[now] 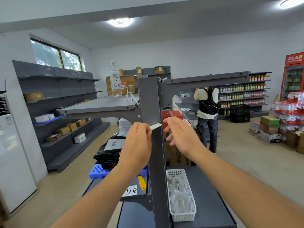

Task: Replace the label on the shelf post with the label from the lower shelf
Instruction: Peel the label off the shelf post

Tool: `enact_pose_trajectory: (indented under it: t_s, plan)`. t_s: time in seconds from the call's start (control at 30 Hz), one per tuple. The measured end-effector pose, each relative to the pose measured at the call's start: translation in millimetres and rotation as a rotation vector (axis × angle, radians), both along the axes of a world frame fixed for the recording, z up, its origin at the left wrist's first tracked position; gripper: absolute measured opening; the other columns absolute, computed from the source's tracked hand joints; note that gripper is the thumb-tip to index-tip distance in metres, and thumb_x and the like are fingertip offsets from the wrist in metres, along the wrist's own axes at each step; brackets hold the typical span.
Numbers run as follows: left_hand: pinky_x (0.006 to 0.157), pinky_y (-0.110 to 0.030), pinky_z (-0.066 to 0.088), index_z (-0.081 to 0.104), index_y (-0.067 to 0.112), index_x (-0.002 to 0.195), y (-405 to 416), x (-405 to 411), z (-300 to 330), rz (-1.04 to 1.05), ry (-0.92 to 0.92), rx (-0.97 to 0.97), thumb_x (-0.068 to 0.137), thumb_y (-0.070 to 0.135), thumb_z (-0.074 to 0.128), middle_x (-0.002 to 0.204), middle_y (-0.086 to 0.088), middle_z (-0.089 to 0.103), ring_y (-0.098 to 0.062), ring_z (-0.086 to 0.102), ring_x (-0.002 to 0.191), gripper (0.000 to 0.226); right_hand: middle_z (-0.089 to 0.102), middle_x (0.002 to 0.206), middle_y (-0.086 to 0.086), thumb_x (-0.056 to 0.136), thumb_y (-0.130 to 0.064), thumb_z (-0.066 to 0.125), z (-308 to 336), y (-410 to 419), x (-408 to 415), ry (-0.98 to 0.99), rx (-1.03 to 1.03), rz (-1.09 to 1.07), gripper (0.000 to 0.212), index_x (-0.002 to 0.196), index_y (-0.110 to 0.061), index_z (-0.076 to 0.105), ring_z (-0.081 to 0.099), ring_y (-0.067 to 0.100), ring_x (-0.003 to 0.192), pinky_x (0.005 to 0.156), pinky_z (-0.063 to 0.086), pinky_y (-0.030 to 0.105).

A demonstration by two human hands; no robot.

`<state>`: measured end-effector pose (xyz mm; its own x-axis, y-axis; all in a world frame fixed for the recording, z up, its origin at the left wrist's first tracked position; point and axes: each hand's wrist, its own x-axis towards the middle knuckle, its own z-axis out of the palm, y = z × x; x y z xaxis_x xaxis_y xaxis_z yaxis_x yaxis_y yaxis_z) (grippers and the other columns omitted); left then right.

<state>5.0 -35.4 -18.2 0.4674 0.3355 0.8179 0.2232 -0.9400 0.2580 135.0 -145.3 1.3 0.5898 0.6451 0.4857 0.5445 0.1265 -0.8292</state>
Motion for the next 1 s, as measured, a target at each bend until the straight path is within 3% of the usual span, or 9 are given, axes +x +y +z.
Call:
enact_pose_trajectory:
  t_s: [0.13, 0.3, 0.4, 0.57, 0.63, 0.7, 0.83, 1.0]
  plan:
    - [0.068, -0.026, 0.040, 0.055, 0.012, 0.093, -5.7, -2.1, -4.1, -0.034, -0.014, 0.034, 0.104, 0.014, 0.048, 0.094, 0.002, 0.050, -0.016, 0.044, 0.079, 0.013, 0.072, 0.101, 0.014, 0.110, -0.043, 0.038, 1.3, -0.1, -6.5, 0.174, -0.052, 0.176, 0.032, 0.130, -0.027, 0.058, 0.070, 0.025, 0.076, 0.065, 0.058, 0.038]
    - [0.067, -0.021, 0.036, 0.058, 0.011, 0.094, -10.1, 0.0, -5.1, -0.070, 0.017, 0.185, 0.101, 0.009, 0.058, 0.092, 0.006, 0.046, -0.011, 0.036, 0.075, 0.008, 0.074, 0.102, 0.013, 0.106, -0.027, 0.053, -3.4, 0.1, -3.2, 0.161, -0.007, 0.188, 0.021, 0.117, -0.018, 0.069, 0.072, 0.019, 0.080, 0.067, 0.059, 0.032]
    - [0.068, -0.021, 0.037, 0.058, 0.011, 0.095, -9.7, -0.6, -5.9, -0.093, 0.037, 0.193, 0.100, 0.014, 0.057, 0.093, 0.001, 0.052, -0.012, 0.041, 0.076, 0.006, 0.077, 0.096, 0.010, 0.102, -0.015, 0.062, -5.7, -2.4, 5.1, 0.200, 0.042, 0.204, 0.015, 0.113, -0.016, 0.072, 0.073, 0.017, 0.078, 0.065, 0.058, 0.028]
    - [0.079, -0.006, 0.042, 0.057, 0.018, 0.122, -14.9, -0.6, -3.2, -0.163, -0.008, 0.037, 0.096, 0.032, 0.059, 0.109, 0.012, 0.047, -0.003, 0.048, 0.086, 0.029, 0.079, 0.088, 0.003, 0.099, -0.015, 0.068, -10.4, -9.4, 14.7, 0.178, 0.084, 0.195, 0.008, 0.102, -0.014, 0.076, 0.074, 0.014, 0.079, 0.062, 0.056, 0.025]
    - [0.079, -0.009, 0.047, 0.062, 0.022, 0.123, -17.1, 1.9, 0.3, -0.186, -0.023, -0.010, 0.097, 0.029, 0.062, 0.111, 0.012, 0.054, -0.003, 0.055, 0.090, 0.027, 0.078, 0.092, 0.008, 0.098, -0.020, 0.070, -11.6, -12.6, 15.6, 0.181, 0.080, 0.219, 0.010, 0.096, -0.019, 0.079, 0.071, 0.013, 0.081, 0.065, 0.054, 0.027]
    - [0.076, -0.017, 0.053, 0.068, 0.025, 0.112, -20.1, 4.1, 3.9, -0.200, -0.043, -0.072, 0.098, 0.026, 0.064, 0.099, 0.013, 0.064, -0.003, 0.061, 0.088, 0.015, 0.077, 0.095, 0.011, 0.097, -0.023, 0.072, -11.7, -16.6, 15.1, 0.187, 0.068, 0.240, 0.012, 0.092, -0.022, 0.082, 0.064, 0.008, 0.075, 0.064, 0.051, 0.028]
    - [0.072, -0.027, 0.057, 0.071, 0.026, 0.101, -27.9, 9.3, 6.0, -0.181, -0.096, -0.227, 0.095, 0.028, 0.069, 0.084, 0.014, 0.070, -0.006, 0.066, 0.081, 0.006, 0.070, 0.070, -0.010, 0.097, -0.016, 0.071, -14.8, -19.0, 16.5, 0.192, 0.092, 0.193, 0.014, 0.090, -0.019, 0.082, 0.053, 0.004, 0.056, 0.057, 0.046, 0.021]
    - [0.069, -0.035, 0.058, 0.069, 0.024, 0.088, -34.9, 19.5, 6.2, -0.141, -0.150, -0.286, 0.092, 0.029, 0.072, 0.076, 0.010, 0.069, -0.010, 0.066, 0.075, 0.008, 0.064, 0.057, -0.010, 0.092, -0.013, 0.076, -18.7, -19.0, 17.2, 0.121, 0.175, 0.087, 0.005, 0.088, -0.012, 0.078, 0.052, 0.003, 0.051, 0.055, 0.045, 0.017]
